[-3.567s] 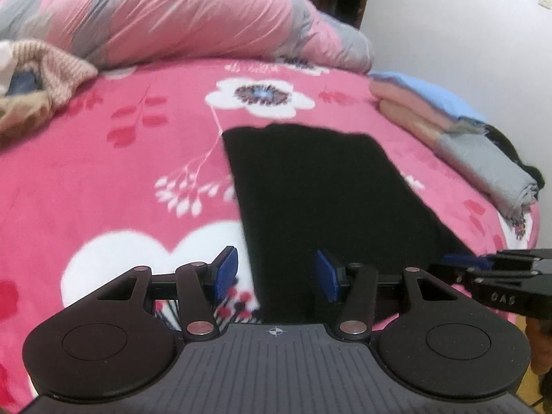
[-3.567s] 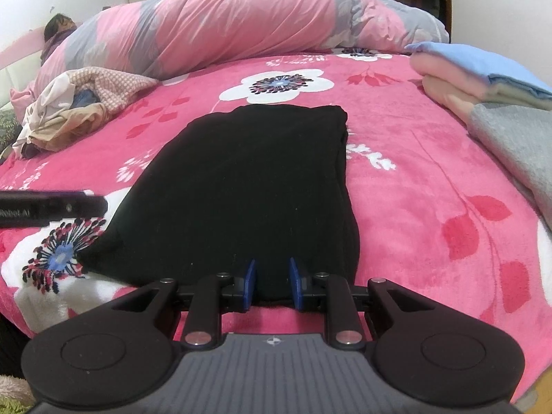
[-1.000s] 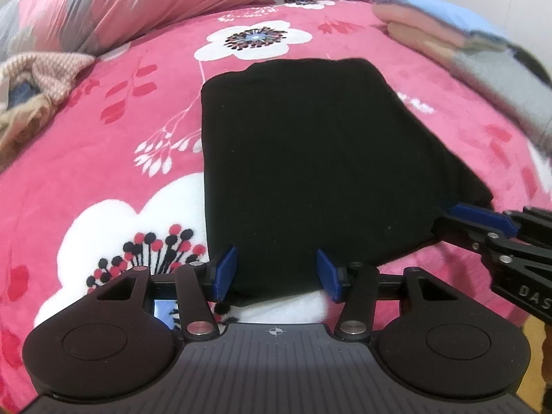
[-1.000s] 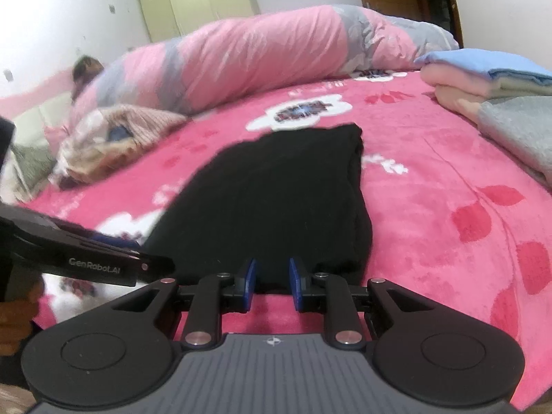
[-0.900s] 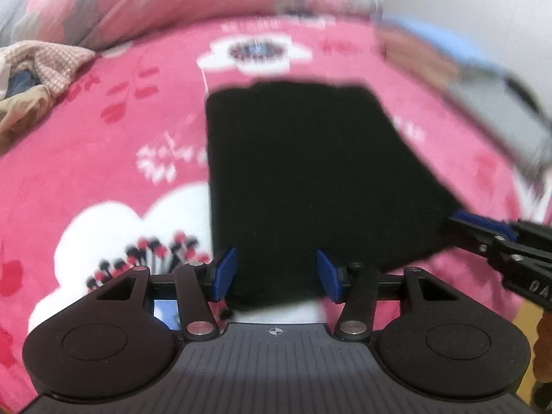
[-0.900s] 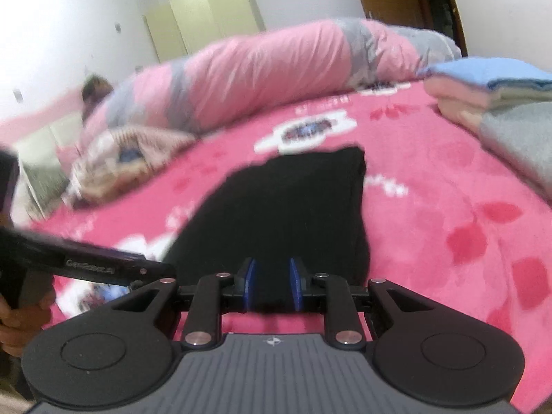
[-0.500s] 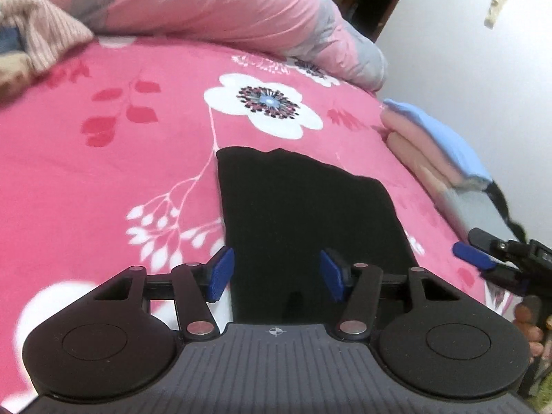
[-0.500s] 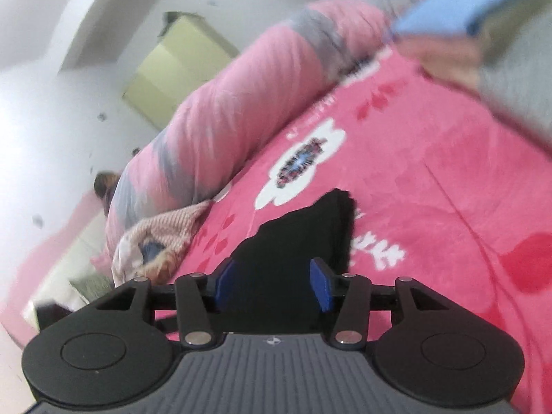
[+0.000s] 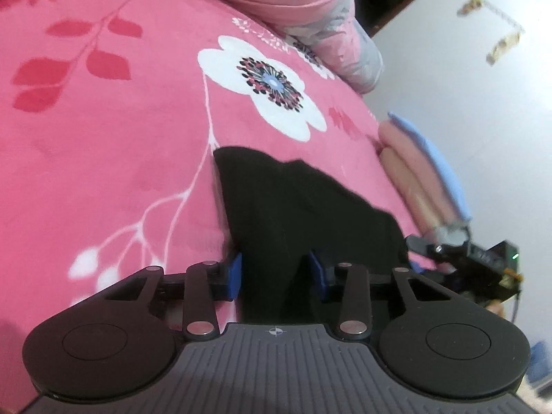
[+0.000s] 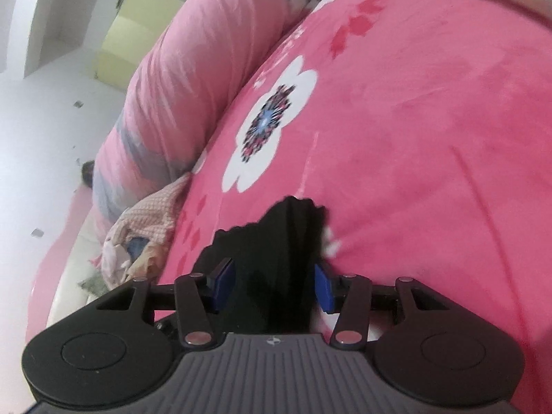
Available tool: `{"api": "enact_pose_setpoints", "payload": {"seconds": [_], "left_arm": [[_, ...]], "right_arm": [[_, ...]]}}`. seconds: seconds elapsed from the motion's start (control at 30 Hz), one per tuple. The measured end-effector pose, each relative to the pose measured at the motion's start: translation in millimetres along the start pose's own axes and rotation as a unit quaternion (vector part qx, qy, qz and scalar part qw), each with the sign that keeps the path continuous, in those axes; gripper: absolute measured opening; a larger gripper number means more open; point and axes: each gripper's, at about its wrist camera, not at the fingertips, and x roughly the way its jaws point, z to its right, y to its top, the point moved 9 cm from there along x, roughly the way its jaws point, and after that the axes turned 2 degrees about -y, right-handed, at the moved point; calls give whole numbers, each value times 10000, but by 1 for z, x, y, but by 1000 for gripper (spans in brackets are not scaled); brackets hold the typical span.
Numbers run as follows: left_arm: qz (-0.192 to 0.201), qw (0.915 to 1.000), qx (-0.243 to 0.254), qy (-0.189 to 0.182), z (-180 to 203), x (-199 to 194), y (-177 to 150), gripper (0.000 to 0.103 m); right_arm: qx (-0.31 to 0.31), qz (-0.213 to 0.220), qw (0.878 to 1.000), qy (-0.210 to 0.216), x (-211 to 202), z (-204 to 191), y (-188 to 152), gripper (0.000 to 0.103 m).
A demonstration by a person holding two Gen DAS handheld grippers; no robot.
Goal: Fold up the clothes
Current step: 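Close both grippers on the end edge of the black shirt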
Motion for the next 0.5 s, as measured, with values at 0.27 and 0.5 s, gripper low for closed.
{"api": "enact_pose_setpoints", "payload": {"seconds": [0.27, 0.5], "left_arm": [[-15, 9986, -325, -415, -9, 15, 16, 37], [-88, 9997, -145, -176, -13, -12, 8, 41]], "right_arm": [[-277, -261, 9990, 232, 35, -13, 13, 39], [-187, -355, 9988, 275, 12, -8, 7, 39]]}}
